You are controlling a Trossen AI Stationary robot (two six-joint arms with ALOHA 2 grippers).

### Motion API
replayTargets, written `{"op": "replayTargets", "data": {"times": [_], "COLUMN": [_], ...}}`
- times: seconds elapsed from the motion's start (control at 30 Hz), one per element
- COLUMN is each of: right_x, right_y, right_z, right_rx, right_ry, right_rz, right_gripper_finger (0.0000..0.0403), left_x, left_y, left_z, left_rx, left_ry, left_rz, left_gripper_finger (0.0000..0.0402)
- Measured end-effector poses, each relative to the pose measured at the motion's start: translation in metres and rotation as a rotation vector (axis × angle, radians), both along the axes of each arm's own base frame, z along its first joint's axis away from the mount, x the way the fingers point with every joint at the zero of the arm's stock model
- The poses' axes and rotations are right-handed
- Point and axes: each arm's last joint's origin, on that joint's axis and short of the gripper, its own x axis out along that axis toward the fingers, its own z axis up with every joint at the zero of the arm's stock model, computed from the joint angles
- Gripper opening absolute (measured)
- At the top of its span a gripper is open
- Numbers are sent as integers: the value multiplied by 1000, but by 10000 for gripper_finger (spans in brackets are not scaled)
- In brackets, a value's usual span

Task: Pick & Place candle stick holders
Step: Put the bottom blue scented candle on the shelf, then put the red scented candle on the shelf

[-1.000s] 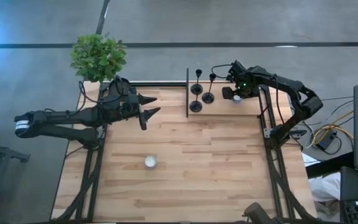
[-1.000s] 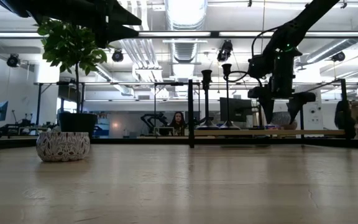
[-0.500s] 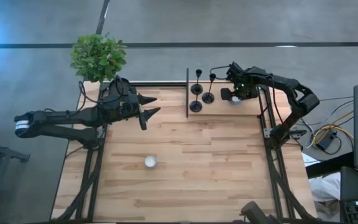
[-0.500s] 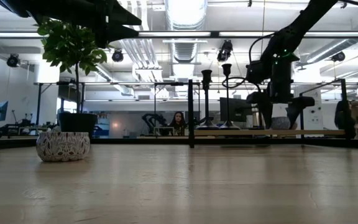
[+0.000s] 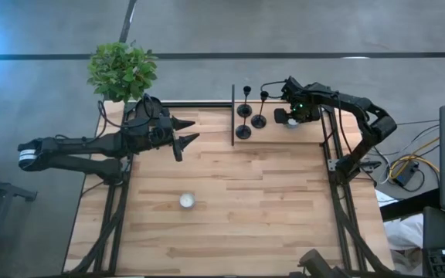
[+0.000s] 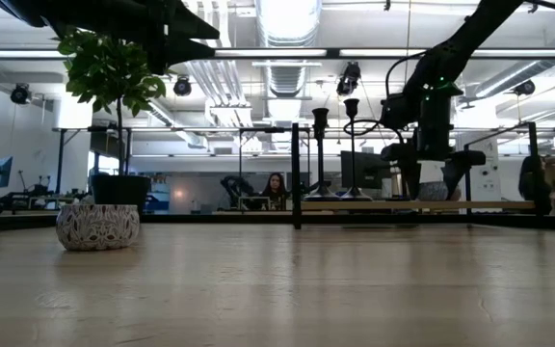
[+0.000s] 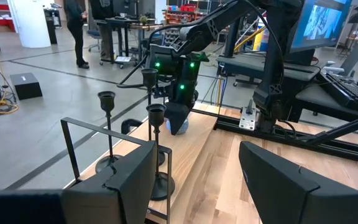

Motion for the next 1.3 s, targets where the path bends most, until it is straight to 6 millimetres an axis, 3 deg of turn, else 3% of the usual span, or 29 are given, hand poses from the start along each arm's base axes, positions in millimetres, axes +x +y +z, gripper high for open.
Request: {"op": "replayTargets", "data": {"times": [0.4, 0.63, 1.03, 1.3], "right_x": [0, -1, -9, -24], "right_y": [0, 2, 12, 33], "right_z": [0, 6, 38, 81], "right_rx": [-1, -17, -119, -256], "right_ry": [0, -11, -77, -183], "right_rz": [16, 21, 11, -1], "right_gripper_finger": [353, 362, 363, 363], "left_x": [0, 0, 0, 0], "left_y": [0, 0, 0, 0], "left_z": [0, 0, 0, 0], "left_rx": [0, 0, 0, 0], "left_ry": [1, 0, 0, 0], "left_rz": [0, 0, 0, 0], "left_gripper_finger": [236, 236, 236, 236]}}
